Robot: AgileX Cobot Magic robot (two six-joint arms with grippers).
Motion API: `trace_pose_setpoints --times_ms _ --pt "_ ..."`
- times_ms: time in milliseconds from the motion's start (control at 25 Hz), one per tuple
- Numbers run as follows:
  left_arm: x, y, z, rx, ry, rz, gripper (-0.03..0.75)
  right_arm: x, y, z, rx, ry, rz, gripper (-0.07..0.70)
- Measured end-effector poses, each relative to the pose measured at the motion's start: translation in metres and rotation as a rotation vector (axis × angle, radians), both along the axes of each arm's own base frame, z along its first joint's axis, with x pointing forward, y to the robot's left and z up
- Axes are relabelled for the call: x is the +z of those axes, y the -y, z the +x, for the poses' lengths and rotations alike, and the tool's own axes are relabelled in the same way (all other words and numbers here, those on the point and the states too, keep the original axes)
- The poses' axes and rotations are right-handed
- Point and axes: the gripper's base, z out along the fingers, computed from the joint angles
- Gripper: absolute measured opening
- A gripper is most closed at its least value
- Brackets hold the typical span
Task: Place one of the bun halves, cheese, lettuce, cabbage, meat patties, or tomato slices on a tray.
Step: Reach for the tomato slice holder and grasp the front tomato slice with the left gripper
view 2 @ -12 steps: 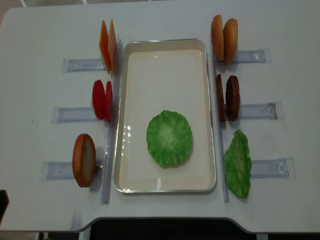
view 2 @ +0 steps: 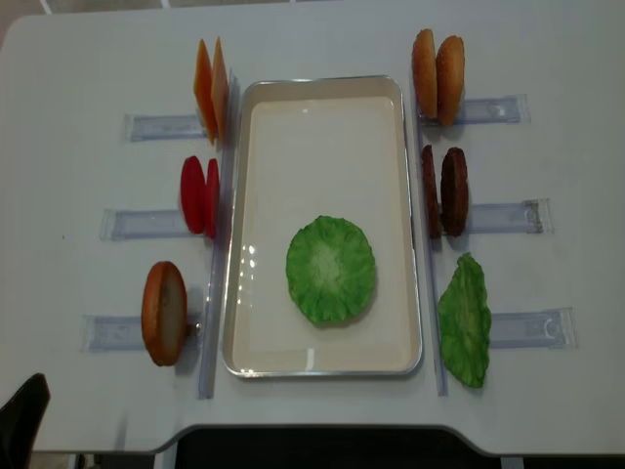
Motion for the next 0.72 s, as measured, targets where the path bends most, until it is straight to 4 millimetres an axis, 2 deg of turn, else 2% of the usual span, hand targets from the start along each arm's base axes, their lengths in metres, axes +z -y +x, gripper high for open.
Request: trace_pose_setpoints --times_ms 360,720 --pt "0.0 0.0001 0.0 -0.001 0.0 -0.001 0.602 0.0 0.0 0.0 0.0 0.0 0.0 0.476" --pt "0.0002 0.0009 0.0028 0.011 -0.019 -0.042 0.573 0.0 0.0 0.0 0.0 0.0 0.0 0.476"
